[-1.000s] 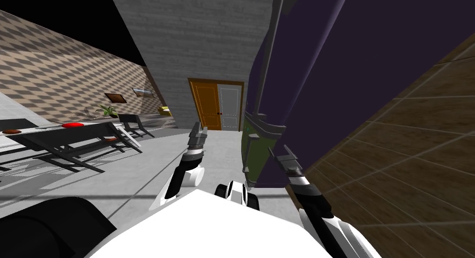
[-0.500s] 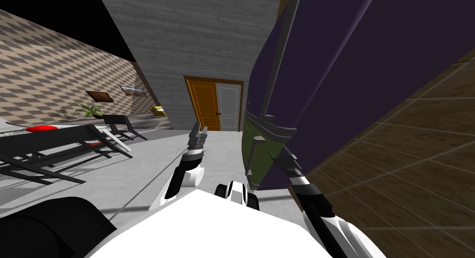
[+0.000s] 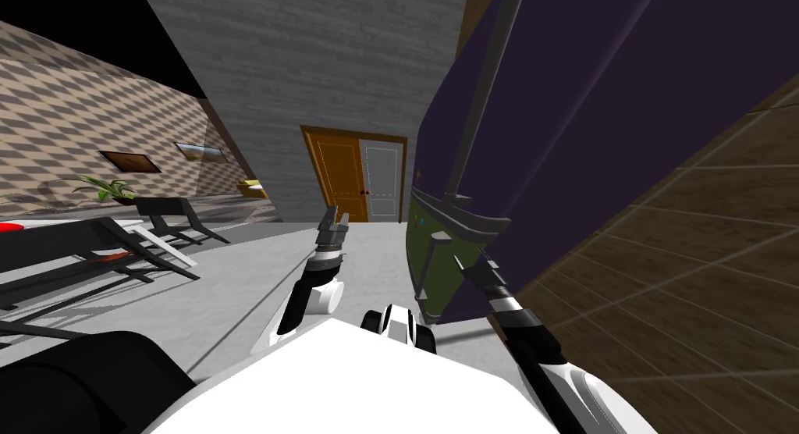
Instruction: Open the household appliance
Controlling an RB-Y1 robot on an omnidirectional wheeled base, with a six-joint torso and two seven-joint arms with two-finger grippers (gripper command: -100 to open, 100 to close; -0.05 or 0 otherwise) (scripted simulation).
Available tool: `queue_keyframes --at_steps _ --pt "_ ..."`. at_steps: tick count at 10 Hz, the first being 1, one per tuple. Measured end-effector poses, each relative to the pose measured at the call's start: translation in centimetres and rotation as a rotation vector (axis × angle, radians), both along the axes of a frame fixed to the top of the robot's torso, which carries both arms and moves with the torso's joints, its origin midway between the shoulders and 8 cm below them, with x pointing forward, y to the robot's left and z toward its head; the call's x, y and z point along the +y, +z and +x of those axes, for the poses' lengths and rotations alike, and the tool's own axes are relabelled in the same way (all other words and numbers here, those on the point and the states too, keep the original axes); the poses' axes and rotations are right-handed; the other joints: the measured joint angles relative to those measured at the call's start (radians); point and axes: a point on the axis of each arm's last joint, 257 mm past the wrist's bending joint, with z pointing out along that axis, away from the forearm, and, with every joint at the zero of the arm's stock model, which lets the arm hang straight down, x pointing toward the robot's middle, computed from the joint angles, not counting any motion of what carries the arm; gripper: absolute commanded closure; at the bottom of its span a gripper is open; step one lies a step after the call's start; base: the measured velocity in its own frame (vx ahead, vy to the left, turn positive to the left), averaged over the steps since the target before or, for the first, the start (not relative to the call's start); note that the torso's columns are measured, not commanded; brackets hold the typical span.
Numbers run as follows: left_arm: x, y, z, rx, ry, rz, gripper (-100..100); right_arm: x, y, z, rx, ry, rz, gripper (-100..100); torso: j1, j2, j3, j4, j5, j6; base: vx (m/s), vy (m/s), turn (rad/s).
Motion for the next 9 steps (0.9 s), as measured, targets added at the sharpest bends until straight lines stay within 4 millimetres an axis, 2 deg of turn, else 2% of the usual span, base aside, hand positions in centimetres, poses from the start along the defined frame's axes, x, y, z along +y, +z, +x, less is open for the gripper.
queue_keyframes --at_steps 4,9 --pt "0.0 0.0 0.0 0.0 0.0 0.0 0 -1.2 -1.2 0.2 -0.008 -0.044 -0.241 -100 0.0 -0.015 -0.008 -0.006 -0.002 -0.004 0.056 0.137 -0.107" --pt "0.0 0.0 0.0 0.0 0.0 0.0 0 -2.5 -2.0 0.5 -0.025 -0.086 -0.492 -100 -0.001 -0.028 -0.016 -0.013 -0.005 -0.01 0.028 0.083 -0.073"
